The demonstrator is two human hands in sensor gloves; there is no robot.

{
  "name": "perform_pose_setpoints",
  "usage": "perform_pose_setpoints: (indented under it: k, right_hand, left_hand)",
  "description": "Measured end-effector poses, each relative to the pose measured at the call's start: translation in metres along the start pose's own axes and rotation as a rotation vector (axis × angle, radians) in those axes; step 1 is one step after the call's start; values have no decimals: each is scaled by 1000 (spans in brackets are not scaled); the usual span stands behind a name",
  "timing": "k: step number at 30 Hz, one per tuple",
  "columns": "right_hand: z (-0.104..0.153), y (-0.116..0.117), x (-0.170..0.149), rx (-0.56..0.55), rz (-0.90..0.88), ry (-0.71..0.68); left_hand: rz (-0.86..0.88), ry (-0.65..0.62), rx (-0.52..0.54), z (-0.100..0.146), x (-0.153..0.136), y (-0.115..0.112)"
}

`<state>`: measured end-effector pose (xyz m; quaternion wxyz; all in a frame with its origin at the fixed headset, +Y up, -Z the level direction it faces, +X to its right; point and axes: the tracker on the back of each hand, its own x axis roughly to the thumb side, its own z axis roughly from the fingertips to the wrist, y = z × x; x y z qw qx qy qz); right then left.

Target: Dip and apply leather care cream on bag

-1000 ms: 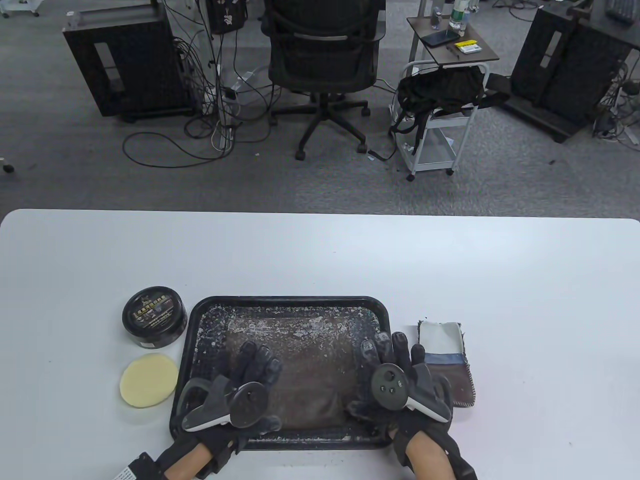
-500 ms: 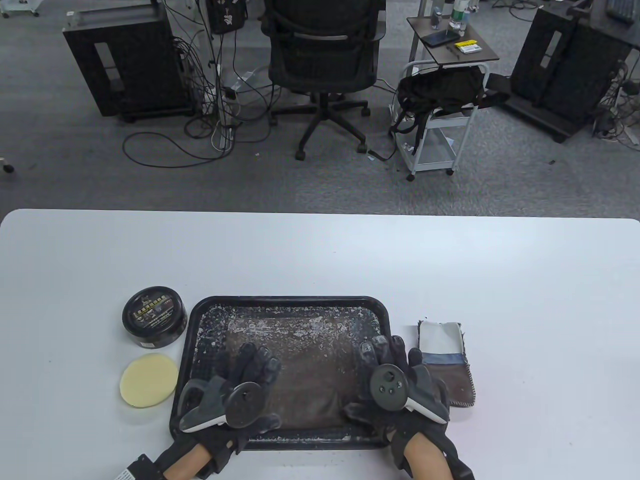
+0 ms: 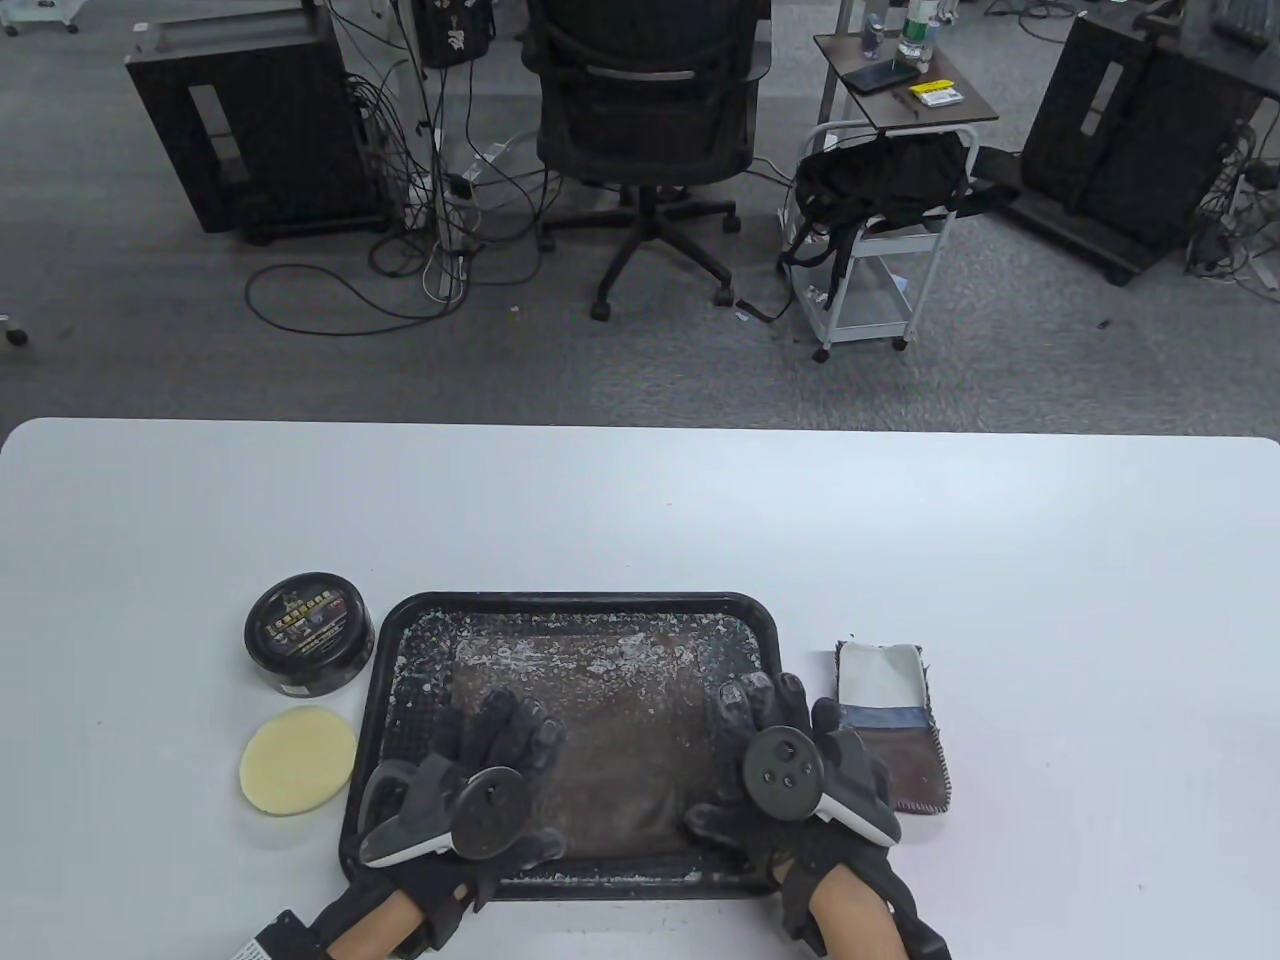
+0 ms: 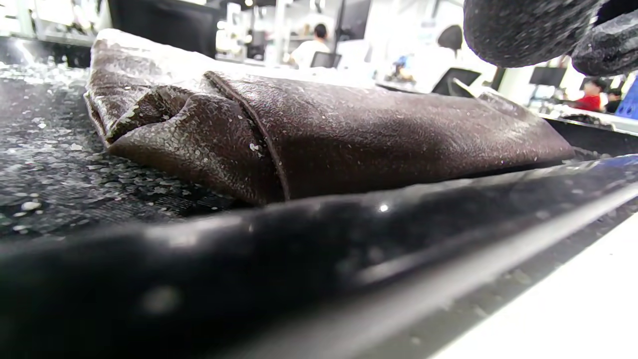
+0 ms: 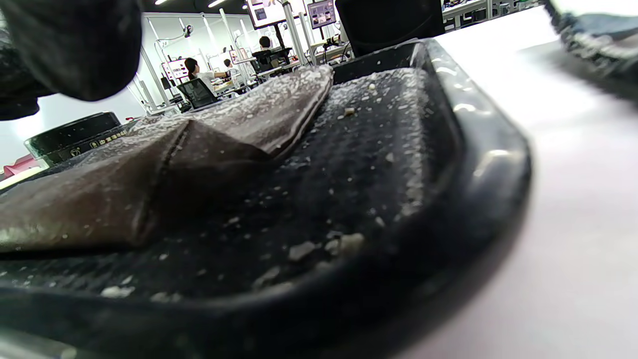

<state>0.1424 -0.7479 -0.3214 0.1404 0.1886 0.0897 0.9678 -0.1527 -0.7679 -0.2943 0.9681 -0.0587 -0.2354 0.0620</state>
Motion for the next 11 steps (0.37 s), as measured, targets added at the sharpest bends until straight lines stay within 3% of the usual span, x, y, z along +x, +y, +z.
perform_pose_setpoints:
  k: [11]
  right_hand:
    - [0,1,0,1,-13,-8]
  left_hand:
    - [2,-4,-1,2,1,-1]
